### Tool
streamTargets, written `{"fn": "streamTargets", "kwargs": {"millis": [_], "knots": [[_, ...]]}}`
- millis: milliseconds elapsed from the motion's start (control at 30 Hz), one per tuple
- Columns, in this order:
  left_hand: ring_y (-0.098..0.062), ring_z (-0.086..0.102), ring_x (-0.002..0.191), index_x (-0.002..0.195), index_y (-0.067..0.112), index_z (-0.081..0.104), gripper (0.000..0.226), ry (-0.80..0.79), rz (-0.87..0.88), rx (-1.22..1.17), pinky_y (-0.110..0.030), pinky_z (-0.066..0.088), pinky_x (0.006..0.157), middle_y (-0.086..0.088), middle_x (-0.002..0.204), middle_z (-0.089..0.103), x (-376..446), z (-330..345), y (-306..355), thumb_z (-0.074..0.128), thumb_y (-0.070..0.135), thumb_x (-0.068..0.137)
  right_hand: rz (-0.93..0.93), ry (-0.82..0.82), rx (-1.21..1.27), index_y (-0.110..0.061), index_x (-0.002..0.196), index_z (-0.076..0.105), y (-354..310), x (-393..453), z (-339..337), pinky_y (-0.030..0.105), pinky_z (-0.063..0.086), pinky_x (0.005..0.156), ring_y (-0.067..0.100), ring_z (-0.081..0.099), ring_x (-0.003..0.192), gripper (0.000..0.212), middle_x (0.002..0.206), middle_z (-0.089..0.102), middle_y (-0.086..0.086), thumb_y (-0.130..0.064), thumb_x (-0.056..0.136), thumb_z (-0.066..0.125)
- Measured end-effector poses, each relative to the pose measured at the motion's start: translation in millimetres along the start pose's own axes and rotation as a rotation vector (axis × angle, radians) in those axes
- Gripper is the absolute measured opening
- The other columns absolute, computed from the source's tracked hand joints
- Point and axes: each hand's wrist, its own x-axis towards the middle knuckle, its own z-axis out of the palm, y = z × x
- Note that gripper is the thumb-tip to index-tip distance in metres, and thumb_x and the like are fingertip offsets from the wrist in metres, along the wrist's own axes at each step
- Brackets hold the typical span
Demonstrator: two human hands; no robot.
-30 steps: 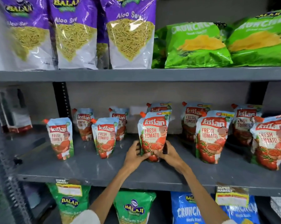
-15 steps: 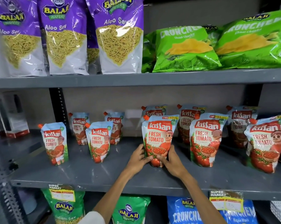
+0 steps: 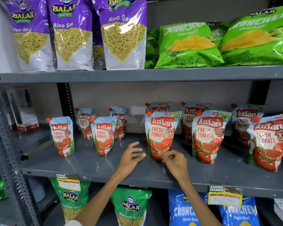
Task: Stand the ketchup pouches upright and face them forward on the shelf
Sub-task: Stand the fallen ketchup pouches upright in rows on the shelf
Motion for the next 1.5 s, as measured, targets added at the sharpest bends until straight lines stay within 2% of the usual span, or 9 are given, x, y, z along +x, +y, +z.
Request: {"fn": "streamTargets", "kwargs": {"millis": [167, 400, 500, 600, 733, 800, 933, 1333, 1500], "knots": [[-0.012, 0.071, 0.094, 0.122, 0.018, 0.060, 0.037, 0.056, 0.065, 0.014, -0.021, 0.053, 0.084, -0.003, 0.101, 0.074, -12, -41, -4, 0.071, 0.011, 0.087, 0.028, -0.222, 0.265, -0.013, 0.065, 0.071, -16, -16, 55, 0.029, 0.054, 0.062, 0.020, 0.068, 0.064, 0.025, 0.064, 0.073, 0.009, -0.027, 0.086, 0.069], [0.001, 0.063, 0.070, 0.099, 0.010, 0.064, 0.023, 0.197, 0.093, 0.085, -0.017, 0.050, 0.067, -0.007, 0.082, 0.068, -7, -139, -23, 0.072, -0.003, 0.082, 0.042, -0.262, 0.382, -0.013, 0.089, 0.075, -40, -9, 161, 0.037, 0.055, 0.075, 0.022, 0.068, 0.081, 0.007, 0.082, 0.074, 0.005, -0.009, 0.085, 0.071], [-0.010, 0.059, 0.080, 0.103, 0.007, 0.055, 0.036, 0.292, 0.072, 0.125, -0.020, 0.050, 0.069, -0.012, 0.096, 0.061, 3, -176, -40, 0.079, 0.003, 0.077, 0.048, -0.281, 0.374, -0.002, 0.113, 0.059, -57, -5, 198, 0.015, 0.053, 0.059, 0.014, 0.063, 0.076, 0.033, 0.092, 0.066, 0.009, -0.003, 0.082, 0.072], [-0.019, 0.056, 0.096, 0.120, 0.007, 0.045, 0.058, 0.246, -0.004, 0.090, -0.019, 0.048, 0.074, -0.009, 0.112, 0.056, 15, -193, -45, 0.082, 0.003, 0.075, 0.018, -0.295, 0.371, -0.005, 0.119, 0.049, -69, 1, 222, 0.016, 0.057, 0.071, 0.021, 0.062, 0.097, 0.047, 0.106, 0.062, 0.007, 0.004, 0.080, 0.072], [-0.022, 0.060, 0.110, 0.141, 0.007, 0.037, 0.071, 0.050, -0.048, 0.085, -0.030, 0.051, 0.090, -0.009, 0.124, 0.061, 31, -201, -52, 0.075, 0.003, 0.082, -0.076, -0.335, 0.236, -0.002, 0.127, 0.044, -79, 0, 240, 0.024, 0.052, 0.095, 0.023, 0.059, 0.117, 0.056, 0.124, 0.061, 0.011, -0.011, 0.081, 0.074], [-0.029, 0.064, 0.111, 0.142, 0.009, 0.039, 0.064, 0.004, -0.060, 0.120, -0.039, 0.053, 0.095, -0.015, 0.123, 0.065, 34, -204, -55, 0.070, 0.006, 0.087, -0.129, -0.367, 0.177, -0.003, 0.130, 0.036, -83, -4, 243, 0.008, 0.047, 0.089, 0.019, 0.054, 0.118, 0.064, 0.126, 0.055, 0.007, -0.025, 0.081, 0.070], [-0.027, 0.066, 0.106, 0.132, 0.015, 0.046, 0.049, -0.014, -0.056, 0.145, -0.037, 0.054, 0.091, -0.015, 0.114, 0.069, 33, -208, -60, 0.068, 0.010, 0.089, -0.171, -0.404, 0.086, 0.000, 0.132, 0.026, -81, -9, 244, -0.003, 0.040, 0.083, 0.013, 0.046, 0.120, 0.053, 0.130, 0.047, 0.005, -0.010, 0.093, 0.059], [-0.022, 0.069, 0.102, 0.125, 0.013, 0.052, 0.042, -0.060, -0.002, 0.160, -0.028, 0.055, 0.088, -0.012, 0.110, 0.072, 33, -174, -54, 0.071, 0.014, 0.087, -0.194, -0.407, -0.012, -0.013, 0.124, 0.028, -63, -3, 208, 0.028, 0.045, 0.096, 0.016, 0.052, 0.121, 0.045, 0.131, 0.052, 0.002, -0.025, 0.093, 0.059], [-0.021, 0.068, 0.107, 0.129, 0.017, 0.051, 0.047, -0.048, -0.024, 0.182, -0.032, 0.054, 0.095, -0.012, 0.115, 0.071, 36, -171, -52, 0.072, 0.019, 0.087, -0.174, -0.411, -0.018, -0.014, 0.123, 0.031, -66, 0, 201, 0.021, 0.047, 0.088, 0.016, 0.055, 0.119, 0.047, 0.131, 0.055, 0.002, -0.028, 0.091, 0.063]]}}
